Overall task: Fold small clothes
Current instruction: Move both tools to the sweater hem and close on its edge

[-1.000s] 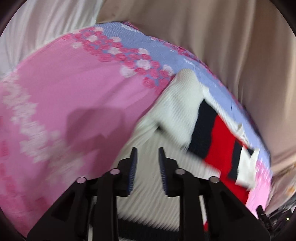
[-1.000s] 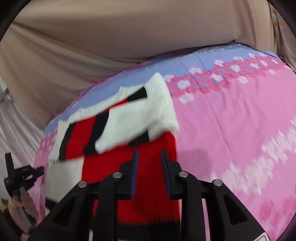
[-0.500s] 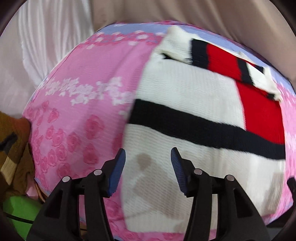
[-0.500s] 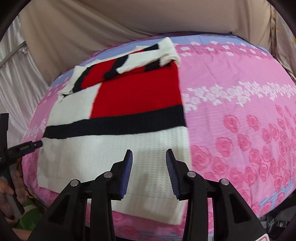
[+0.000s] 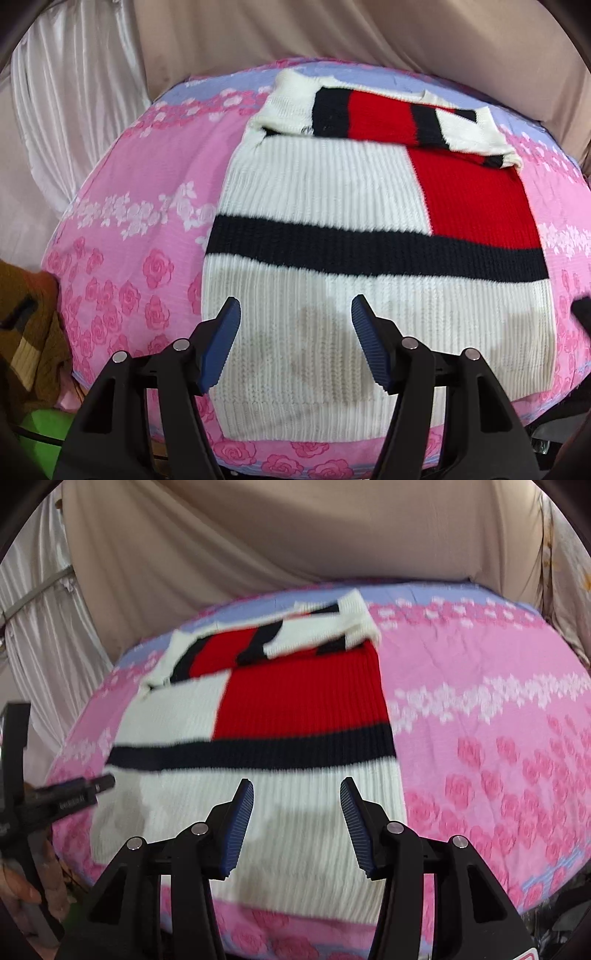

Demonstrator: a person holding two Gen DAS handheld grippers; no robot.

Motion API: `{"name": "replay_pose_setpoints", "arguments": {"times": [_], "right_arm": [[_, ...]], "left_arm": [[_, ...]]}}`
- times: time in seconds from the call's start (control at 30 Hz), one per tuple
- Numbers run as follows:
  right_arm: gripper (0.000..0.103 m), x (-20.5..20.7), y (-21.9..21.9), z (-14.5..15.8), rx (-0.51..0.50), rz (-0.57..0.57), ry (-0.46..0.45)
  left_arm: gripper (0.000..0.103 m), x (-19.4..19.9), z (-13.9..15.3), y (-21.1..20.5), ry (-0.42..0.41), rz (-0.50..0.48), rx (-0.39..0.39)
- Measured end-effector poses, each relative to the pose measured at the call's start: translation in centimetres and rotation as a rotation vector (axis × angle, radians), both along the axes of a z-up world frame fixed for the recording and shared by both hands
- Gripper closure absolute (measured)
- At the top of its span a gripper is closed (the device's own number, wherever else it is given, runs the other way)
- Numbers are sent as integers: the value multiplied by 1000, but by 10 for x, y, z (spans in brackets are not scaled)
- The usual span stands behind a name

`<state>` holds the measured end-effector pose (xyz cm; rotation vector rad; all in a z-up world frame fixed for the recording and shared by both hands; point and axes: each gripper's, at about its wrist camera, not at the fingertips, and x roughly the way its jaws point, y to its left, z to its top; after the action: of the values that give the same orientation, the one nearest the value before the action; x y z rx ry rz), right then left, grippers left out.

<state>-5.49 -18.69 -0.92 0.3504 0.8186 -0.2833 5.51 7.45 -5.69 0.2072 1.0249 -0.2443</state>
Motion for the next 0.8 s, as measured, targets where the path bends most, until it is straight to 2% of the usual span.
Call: {"name": "replay_pose_setpoints", "arguments": {"times": [0.07,0.27,0.37,0.47,0.57,0.7,0.8], "right_arm": [[55,12,-6,10,-15,-15,-38],[55,27,-6,21,-37,-25,-68],[55,27,0,14,-41,-23,-49],[50,16,2,-2,-40,-36,8],[48,-9,-5,-27,-13,-76,87],[48,-48,-16,-64,65,-120,211],[48,-65,-17,-83,124,-140,255]], "left_arm": [[42,3,5,-2,-18,3,5],[42,16,17,-5,-47,10,6],[41,20,19,-5,-54,7,17],[31,21,13,0,-40,10,33],[27,24,-2,25,40,46,-8],[27,27,-44,75,239,159,-118],[28,23,-63,89,315,191,-164]]}}
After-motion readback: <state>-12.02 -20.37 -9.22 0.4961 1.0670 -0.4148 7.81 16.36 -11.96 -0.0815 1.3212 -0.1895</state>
